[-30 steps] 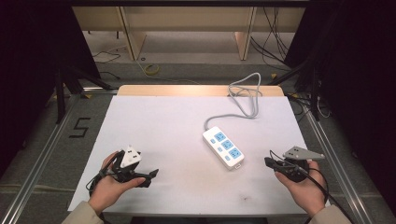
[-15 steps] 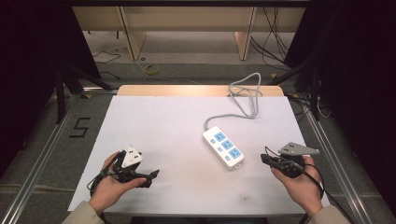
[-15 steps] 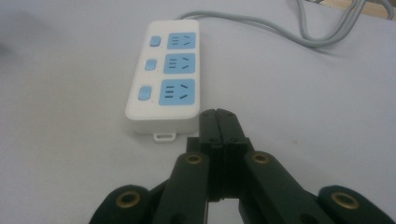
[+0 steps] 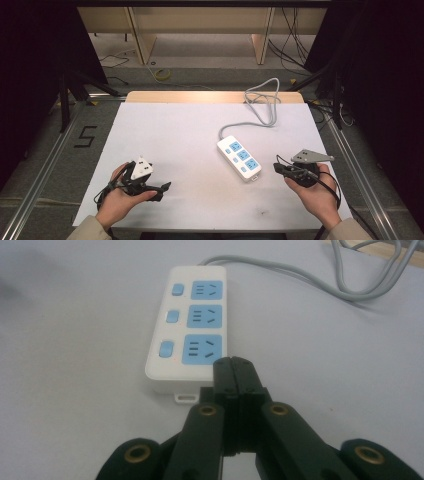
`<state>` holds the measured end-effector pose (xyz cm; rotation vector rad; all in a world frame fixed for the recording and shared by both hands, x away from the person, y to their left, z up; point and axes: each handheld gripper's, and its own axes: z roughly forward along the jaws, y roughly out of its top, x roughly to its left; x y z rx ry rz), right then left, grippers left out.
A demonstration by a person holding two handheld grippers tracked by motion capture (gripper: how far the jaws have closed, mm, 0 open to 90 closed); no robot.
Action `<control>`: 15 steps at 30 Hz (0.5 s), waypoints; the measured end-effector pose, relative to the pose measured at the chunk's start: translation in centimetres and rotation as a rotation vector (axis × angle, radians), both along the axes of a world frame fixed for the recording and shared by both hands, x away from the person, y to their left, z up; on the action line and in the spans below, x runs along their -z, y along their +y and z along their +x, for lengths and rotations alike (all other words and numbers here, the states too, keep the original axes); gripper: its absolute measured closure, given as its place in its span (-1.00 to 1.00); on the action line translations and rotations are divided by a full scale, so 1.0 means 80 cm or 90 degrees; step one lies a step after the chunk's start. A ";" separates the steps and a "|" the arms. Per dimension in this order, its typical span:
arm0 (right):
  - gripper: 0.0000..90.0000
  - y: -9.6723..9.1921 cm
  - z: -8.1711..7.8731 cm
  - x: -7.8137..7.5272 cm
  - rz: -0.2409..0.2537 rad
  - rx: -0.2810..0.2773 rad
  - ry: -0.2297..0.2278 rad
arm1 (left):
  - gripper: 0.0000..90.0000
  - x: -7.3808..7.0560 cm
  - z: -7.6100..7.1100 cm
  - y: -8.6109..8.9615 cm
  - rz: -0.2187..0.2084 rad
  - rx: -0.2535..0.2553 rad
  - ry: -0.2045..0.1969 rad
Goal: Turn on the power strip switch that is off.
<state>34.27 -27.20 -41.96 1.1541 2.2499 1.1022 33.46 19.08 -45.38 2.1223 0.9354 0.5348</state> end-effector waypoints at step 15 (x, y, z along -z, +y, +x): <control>1.00 0.011 0.010 0.000 -0.007 -0.005 0.003 | -0.77 0.000 0.001 0.000 -0.001 -0.001 0.000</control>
